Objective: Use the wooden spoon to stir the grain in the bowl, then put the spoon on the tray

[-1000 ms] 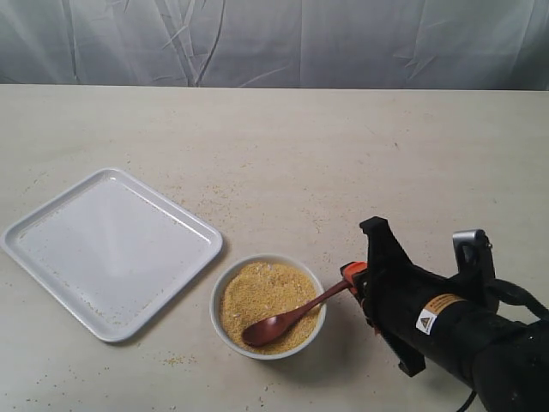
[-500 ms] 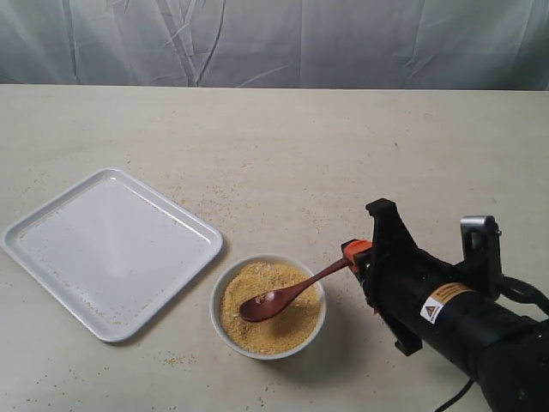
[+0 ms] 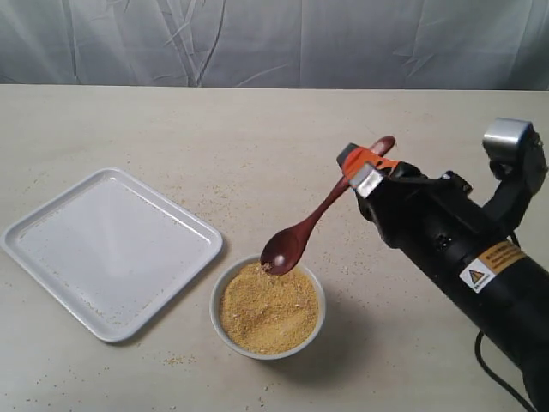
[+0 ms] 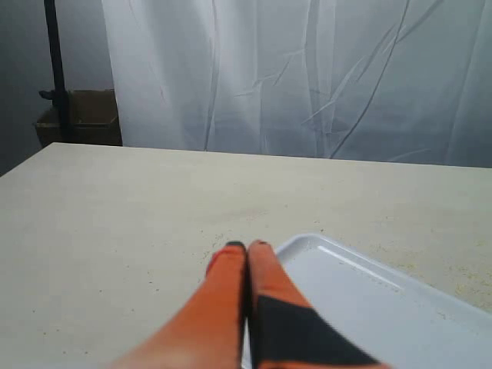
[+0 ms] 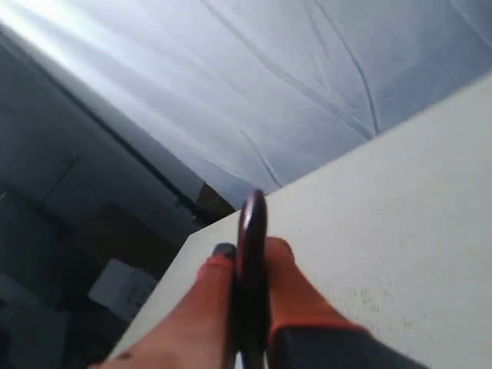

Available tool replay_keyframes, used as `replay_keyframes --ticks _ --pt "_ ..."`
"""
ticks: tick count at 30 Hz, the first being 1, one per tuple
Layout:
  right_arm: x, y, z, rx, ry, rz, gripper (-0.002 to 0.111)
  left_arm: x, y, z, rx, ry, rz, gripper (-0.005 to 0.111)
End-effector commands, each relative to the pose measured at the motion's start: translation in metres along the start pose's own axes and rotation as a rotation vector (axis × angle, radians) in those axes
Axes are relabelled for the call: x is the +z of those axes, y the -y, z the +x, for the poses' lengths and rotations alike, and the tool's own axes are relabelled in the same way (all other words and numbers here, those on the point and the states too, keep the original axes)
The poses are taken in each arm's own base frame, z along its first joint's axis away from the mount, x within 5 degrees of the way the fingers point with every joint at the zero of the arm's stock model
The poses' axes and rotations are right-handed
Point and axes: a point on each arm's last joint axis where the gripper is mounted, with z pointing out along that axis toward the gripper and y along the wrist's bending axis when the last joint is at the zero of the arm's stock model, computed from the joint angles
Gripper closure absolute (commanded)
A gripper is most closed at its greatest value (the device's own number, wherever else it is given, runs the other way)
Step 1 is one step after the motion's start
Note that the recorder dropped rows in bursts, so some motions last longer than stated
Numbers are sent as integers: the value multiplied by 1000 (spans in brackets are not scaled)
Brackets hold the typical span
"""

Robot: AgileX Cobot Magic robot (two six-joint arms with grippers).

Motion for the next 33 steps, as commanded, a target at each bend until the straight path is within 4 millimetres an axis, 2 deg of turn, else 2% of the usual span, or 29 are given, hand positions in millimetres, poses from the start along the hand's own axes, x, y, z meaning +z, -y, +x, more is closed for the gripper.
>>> replay_keyframes --ticks 1,3,10,13,15,20,24,28,33 --pt "-2 -9 4 -344 -22 -113 109 0 0 1 -1 7 -4 107" --pt "0 -6 10 -412 -59 -106 109 0 0 1 -1 7 -4 107" --pt "11 11 34 -478 -171 -43 109 0 0 1 -1 7 -4 107" --pt "17 12 44 -437 -217 -63 109 0 0 1 -1 7 -4 107" --pt "22 4 50 -443 -249 -145 109 0 0 1 -1 7 -4 107" --pt "22 -8 41 -405 -172 -220 109 0 0 1 -1 7 -4 107" --pt "20 -12 30 -409 -112 -207 109 0 0 1 -1 7 -4 107" --pt "20 -8 27 -490 -92 -158 109 0 0 1 -1 7 -4 107" --pt "20 3 34 -526 -194 -57 109 0 0 1 -1 7 -4 107"
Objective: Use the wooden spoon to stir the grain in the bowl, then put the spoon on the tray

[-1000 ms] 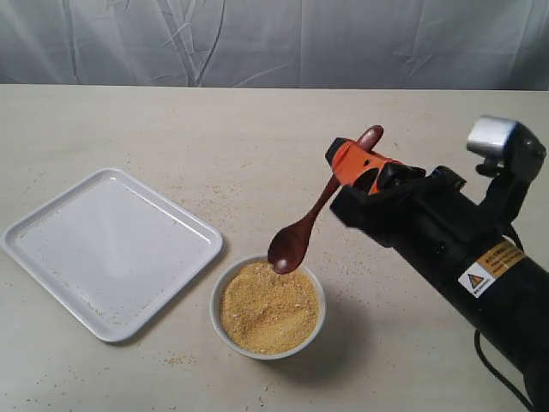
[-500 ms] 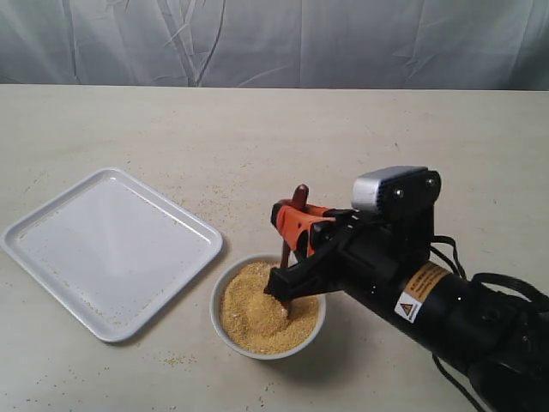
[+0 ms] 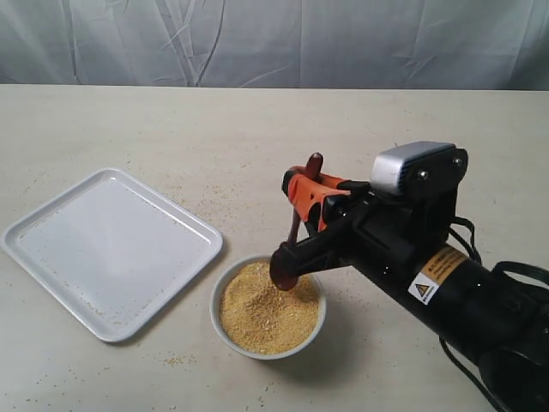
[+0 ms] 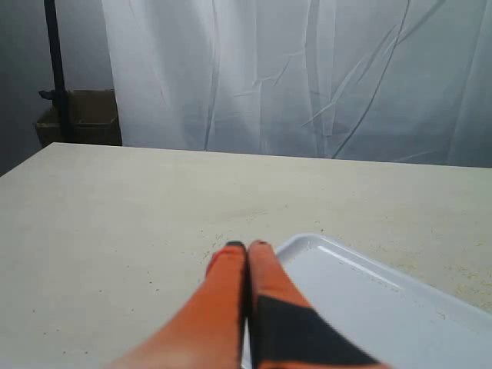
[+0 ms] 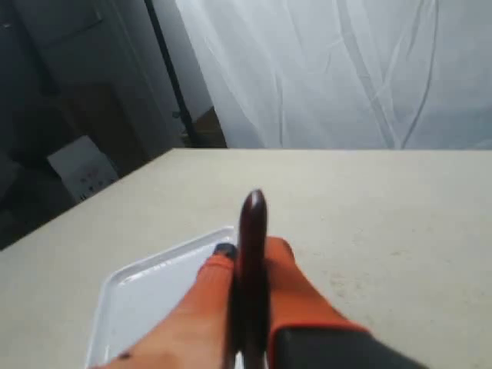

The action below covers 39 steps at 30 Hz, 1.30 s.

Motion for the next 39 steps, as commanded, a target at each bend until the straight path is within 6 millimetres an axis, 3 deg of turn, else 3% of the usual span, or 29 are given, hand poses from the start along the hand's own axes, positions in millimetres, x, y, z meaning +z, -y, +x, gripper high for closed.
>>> replay_keyframes --ticks 1,10,18,25,34,39 --pt "1 4 8 -20 -90 50 109 0 0 1 -1 7 -4 107" --pt "6 5 31 16 -184 34 109 0 0 1 -1 7 -4 107" --pt "7 -7 22 35 -88 -108 109 0 0 1 -1 7 -4 107" --pt "5 -6 7 67 18 -80 109 0 0 1 -1 7 -4 107" --pt "4 -13 9 144 -13 -152 109 0 0 1 -1 7 -4 107" --pt "4 -5 23 123 -164 -64 109 0 0 1 -1 7 -4 107"
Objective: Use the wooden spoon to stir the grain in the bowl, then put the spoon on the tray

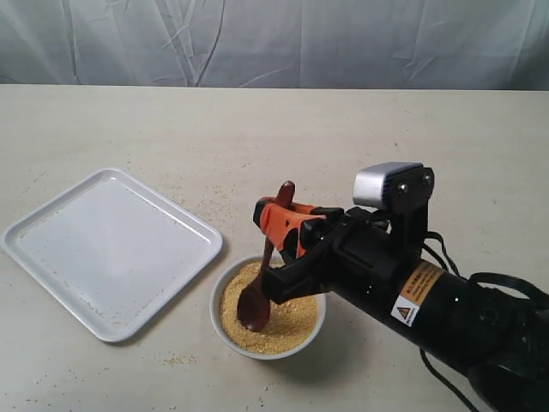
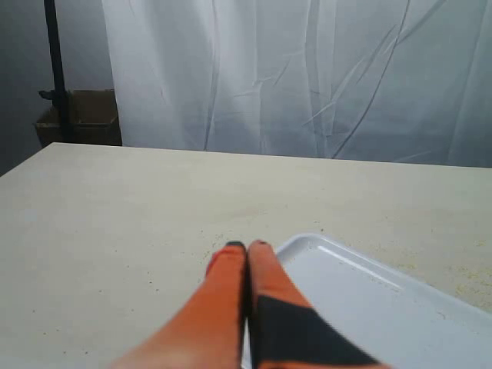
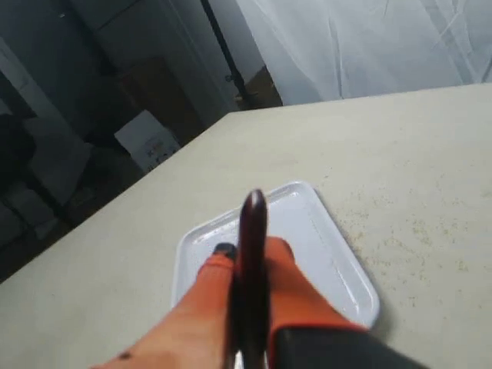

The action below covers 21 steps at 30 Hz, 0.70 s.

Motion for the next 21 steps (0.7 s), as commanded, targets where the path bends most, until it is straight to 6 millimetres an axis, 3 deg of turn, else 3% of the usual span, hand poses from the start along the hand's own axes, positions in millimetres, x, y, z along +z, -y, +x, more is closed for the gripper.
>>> replay_keyframes --ticks 1,13,21 --pt "-1 8 6 -29 -75 86 109 0 0 1 -1 7 -4 107" --pt "-6 9 -22 -34 184 126 109 0 0 1 -1 7 -4 107" --pt "-6 19 -9 -102 22 236 109 0 0 1 -1 7 -4 107"
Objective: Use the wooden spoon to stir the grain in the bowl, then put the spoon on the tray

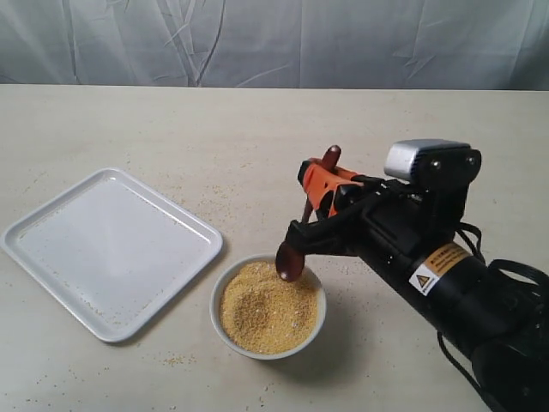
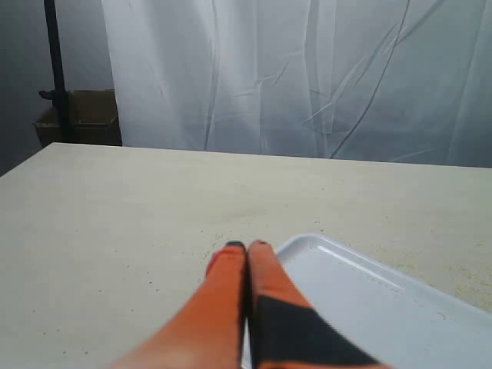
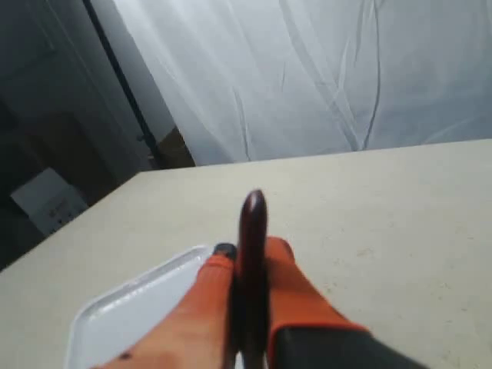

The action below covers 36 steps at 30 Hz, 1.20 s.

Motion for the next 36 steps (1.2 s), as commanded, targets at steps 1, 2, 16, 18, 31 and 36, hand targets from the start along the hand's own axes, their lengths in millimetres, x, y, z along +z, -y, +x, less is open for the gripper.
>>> replay_keyframes --ticks 1,2,16,18,31,36 --pt "-2 3 12 -57 -134 32 109 0 0 1 -1 7 -4 107" --pt "-2 4 14 -57 -157 36 109 0 0 1 -1 7 -4 107" --pt "-2 -6 16 -35 -175 -75 109 0 0 1 -1 7 -4 107" --pt "-2 -10 13 -28 -144 -118 109 0 0 1 -1 7 -4 107" --pt "-2 -18 3 -133 -20 -199 109 0 0 1 -1 7 -4 107" --pt "-2 -12 8 -140 -80 -135 109 0 0 1 -1 7 -4 107"
